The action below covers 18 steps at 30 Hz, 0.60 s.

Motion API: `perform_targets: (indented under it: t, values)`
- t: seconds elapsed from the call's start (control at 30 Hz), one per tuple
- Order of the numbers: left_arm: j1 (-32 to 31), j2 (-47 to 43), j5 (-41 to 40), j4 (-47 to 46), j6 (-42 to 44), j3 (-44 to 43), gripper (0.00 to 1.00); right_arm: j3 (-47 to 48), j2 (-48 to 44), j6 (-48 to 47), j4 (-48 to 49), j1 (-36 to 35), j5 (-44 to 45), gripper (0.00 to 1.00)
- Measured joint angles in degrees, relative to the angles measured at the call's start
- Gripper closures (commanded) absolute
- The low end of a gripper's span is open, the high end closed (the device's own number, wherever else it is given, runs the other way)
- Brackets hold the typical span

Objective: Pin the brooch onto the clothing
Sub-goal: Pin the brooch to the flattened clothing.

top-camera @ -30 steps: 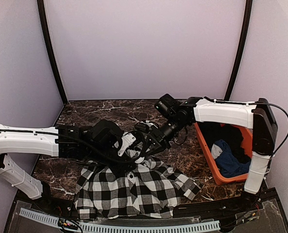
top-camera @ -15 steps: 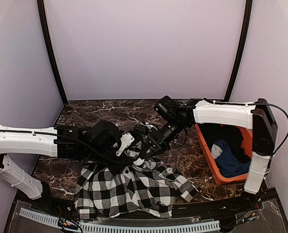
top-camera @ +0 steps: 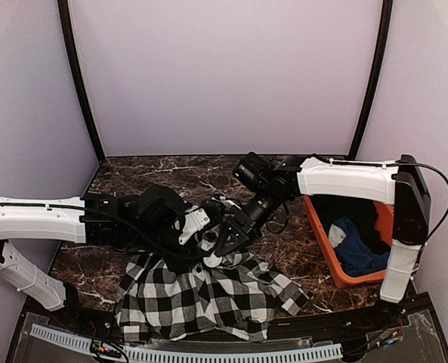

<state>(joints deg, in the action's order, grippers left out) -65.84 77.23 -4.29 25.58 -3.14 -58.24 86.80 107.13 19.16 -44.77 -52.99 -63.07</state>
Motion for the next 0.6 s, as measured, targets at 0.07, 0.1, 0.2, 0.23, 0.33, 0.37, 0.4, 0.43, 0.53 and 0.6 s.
perform_targets:
  t: [0.07, 0.1, 0.2, 0.23, 0.33, 0.37, 0.4, 0.43, 0.53, 0.6]
  values:
    - [0.11, 0.00, 1.11, 0.02, 0.68, 0.00, 0.38, 0.04, 0.00, -0.74, -0.61, -0.24, 0.11, 1.00]
    - [0.26, 0.00, 1.97, 0.13, 1.05, 0.00, 0.34, 0.07, 0.00, -1.18, -1.07, -0.39, 0.09, 1.00]
    - [0.83, 0.00, 4.57, 0.79, 1.81, 0.00, 0.17, 0.13, 0.00, -2.78, -3.17, -1.14, -0.13, 1.00]
    - [1.05, 0.00, 5.77, 1.16, 2.08, 0.00, 0.14, 0.11, 0.00, -3.21, -3.54, -1.38, -0.20, 1.00]
    - [1.49, 0.00, 9.90, 2.10, 2.84, 0.00, 0.08, 0.04, 0.00, -4.72, -4.48, -1.77, -0.92, 1.00]
    - [1.66, 0.00, 11.82, 2.54, 3.26, 0.02, 0.07, 0.00, 0.00, -5.27, -4.26, -1.81, -1.27, 1.00]
    - [1.70, 0.00, 13.22, 2.60, 3.65, 0.02, 0.05, -0.04, 0.00, -5.66, -3.72, -1.84, -1.51, 1.00]
    - [1.86, 0.00, 15.02, 2.51, 3.87, 0.02, 0.04, -0.04, 0.00, -5.90, -2.97, -1.84, -1.60, 1.00]
    - [2.95, -0.04, 20.00, 0.83, 4.44, 0.02, 0.01, -0.04, 0.00, -6.75, 0.63, -1.75, -1.81, 1.00]
    - [4.26, -0.07, 22.95, 0.52, 4.87, 0.02, 0.01, -0.04, 0.00, -7.19, 1.99, -1.81, -2.21, 1.00]
